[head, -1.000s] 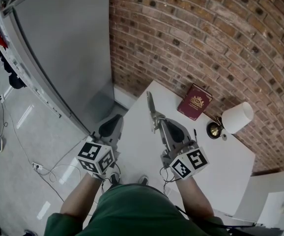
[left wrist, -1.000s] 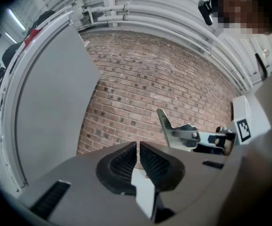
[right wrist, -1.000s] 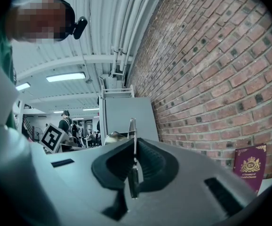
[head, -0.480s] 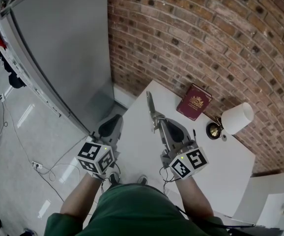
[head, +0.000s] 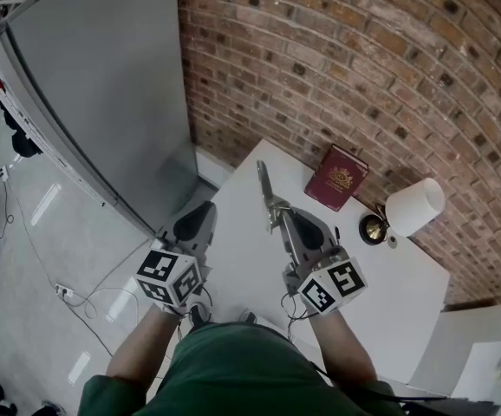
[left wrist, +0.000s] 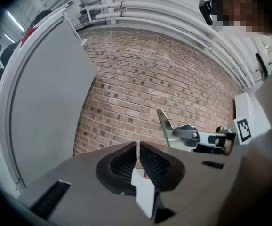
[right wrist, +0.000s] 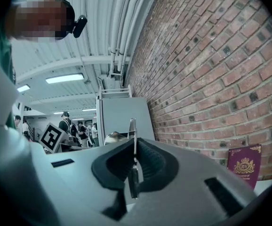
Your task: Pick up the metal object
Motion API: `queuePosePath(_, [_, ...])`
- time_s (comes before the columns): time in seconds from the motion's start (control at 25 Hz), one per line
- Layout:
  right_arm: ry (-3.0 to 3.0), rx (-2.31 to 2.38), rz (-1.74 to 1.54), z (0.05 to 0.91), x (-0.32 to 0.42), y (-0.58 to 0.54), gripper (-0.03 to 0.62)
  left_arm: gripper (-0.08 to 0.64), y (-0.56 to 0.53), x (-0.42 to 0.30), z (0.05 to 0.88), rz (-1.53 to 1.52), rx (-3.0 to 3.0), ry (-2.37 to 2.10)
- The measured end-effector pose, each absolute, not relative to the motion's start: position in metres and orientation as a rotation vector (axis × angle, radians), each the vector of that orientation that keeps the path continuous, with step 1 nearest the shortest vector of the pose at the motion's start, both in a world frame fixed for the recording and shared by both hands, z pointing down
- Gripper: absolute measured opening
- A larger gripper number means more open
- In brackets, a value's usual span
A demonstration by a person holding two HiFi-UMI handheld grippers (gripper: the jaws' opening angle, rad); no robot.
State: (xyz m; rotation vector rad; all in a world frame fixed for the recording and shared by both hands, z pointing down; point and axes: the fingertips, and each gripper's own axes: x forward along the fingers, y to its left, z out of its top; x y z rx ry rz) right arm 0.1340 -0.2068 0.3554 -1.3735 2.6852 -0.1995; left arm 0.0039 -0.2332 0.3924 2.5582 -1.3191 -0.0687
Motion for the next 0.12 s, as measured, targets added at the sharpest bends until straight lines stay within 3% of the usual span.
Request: queuePosePath(0.12, [2.685, -1.374, -0.200, 0.3562, 0.1447, -0.2083, 0.006, 0.020, -0.2346, 0.0143, 0.3934, -0.066, 2.557, -1.320])
